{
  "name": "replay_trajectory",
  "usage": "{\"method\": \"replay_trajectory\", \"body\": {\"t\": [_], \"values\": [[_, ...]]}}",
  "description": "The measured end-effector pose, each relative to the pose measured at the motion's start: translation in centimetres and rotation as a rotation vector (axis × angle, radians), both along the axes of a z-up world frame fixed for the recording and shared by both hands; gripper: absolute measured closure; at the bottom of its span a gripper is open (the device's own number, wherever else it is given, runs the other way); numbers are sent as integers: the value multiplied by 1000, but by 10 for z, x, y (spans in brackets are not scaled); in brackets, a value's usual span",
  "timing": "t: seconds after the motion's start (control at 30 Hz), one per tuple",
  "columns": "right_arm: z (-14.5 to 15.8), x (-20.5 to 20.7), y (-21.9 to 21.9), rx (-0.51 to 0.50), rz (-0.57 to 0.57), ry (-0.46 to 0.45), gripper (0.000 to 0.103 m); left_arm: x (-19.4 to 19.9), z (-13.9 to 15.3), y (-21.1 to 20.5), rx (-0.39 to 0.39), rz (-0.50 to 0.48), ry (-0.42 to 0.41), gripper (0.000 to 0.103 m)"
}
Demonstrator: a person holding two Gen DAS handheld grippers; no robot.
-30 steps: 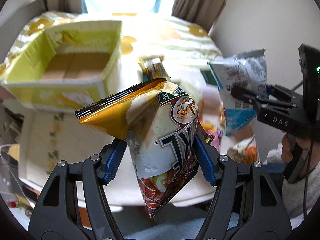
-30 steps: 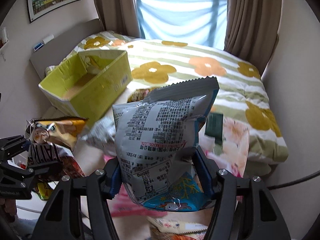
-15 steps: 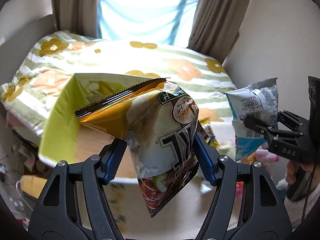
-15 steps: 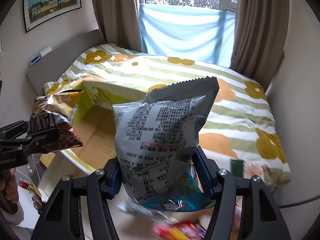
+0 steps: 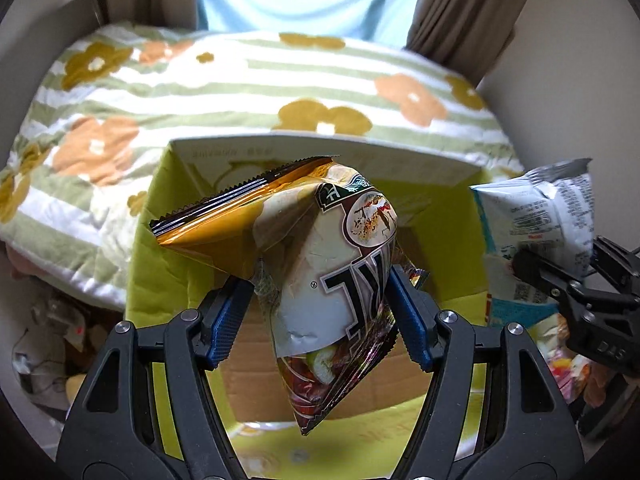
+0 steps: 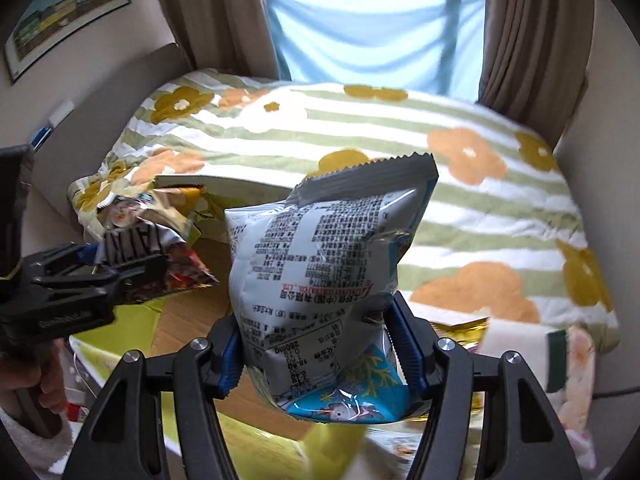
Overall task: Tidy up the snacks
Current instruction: 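Carry both bags over the yellow box and open both tools to drop them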
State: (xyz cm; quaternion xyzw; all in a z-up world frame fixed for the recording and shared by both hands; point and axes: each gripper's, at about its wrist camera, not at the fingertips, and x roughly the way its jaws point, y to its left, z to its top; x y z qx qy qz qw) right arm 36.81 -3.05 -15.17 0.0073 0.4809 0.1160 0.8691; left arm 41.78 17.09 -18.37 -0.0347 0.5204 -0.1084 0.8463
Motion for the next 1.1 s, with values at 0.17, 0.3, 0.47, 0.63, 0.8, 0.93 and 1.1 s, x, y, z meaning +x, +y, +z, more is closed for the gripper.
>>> {"method": "replay_trajectory", "body": {"t": [0.17, 0.3, 0.47, 0.63, 0.8, 0.93, 1.1], "values": [[-15, 14, 17, -2, -4, 52, 44, 15, -22, 0, 29, -22, 39, 30], [-25, 21, 19, -10, 2, 74, 44, 20, -27, 4, 52, 1, 40, 5], [-34, 26, 20, 5, 3, 110, 44, 13, -27, 12, 76, 20, 47, 4], [-39, 28, 23, -1, 19, 122, 44, -4, -18, 21, 63, 58, 37, 4], [-42, 41, 32, 9, 33, 121, 40, -19, -12, 30, 48, 88, 25, 4], [-41, 39, 38, -19, 34, 92, 1, -32, -5, 33, 65, 101, 8, 4], [-40, 29, 36, 31, 31, 91, 1, -46, 2, 33, 65, 102, -14, 4]]}}
